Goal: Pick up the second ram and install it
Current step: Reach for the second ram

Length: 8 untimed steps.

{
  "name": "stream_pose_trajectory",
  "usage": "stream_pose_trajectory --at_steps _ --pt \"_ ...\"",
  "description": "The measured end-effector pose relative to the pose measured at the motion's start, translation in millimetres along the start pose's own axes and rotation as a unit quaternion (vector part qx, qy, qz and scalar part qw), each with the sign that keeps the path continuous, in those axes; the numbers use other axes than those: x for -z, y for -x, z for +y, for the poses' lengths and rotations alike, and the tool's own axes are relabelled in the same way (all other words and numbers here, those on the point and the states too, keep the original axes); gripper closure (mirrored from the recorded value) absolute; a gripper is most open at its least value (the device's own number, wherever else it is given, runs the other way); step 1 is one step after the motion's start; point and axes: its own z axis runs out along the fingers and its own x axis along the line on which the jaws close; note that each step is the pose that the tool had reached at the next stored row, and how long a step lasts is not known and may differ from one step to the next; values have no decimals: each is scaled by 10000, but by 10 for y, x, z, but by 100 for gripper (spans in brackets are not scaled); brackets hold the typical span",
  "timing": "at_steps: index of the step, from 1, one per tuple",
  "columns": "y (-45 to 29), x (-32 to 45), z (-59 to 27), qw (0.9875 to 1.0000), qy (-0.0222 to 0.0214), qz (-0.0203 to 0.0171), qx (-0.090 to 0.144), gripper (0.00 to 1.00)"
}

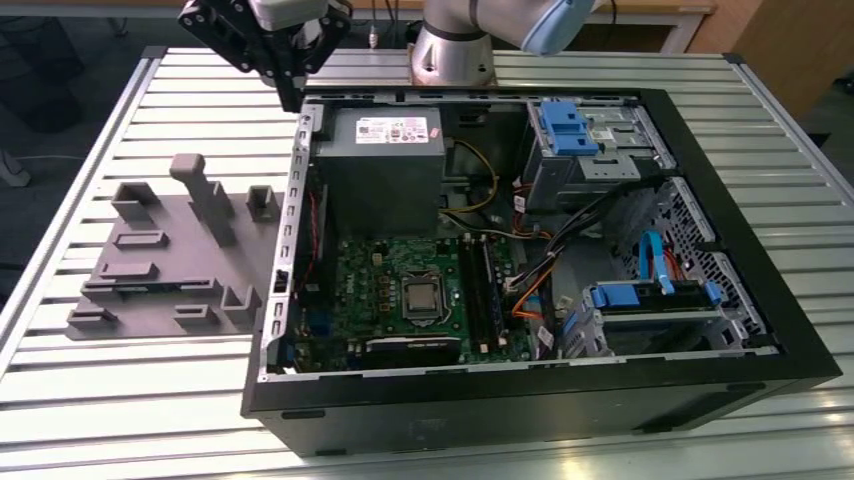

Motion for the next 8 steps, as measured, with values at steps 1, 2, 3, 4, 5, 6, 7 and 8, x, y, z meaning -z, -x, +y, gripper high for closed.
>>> stream_pose_trajectory --at_steps 1,2,3,4,5,6,7,8 --pt "-12 1 -1 10000 0 0 0 89" --pt "-25 1 -2 10000 0 0 0 89" --pt "-38 1 -3 10000 0 0 1 89" --pt "-53 2 -4 10000 0 0 1 89" --pt "-66 2 -5 10000 0 0 0 89" --pt "-79 2 -6 10000 0 0 0 89" --pt "-91 3 -7 10000 0 0 0 89" --pt "-105 3 -8 10000 0 0 0 89"
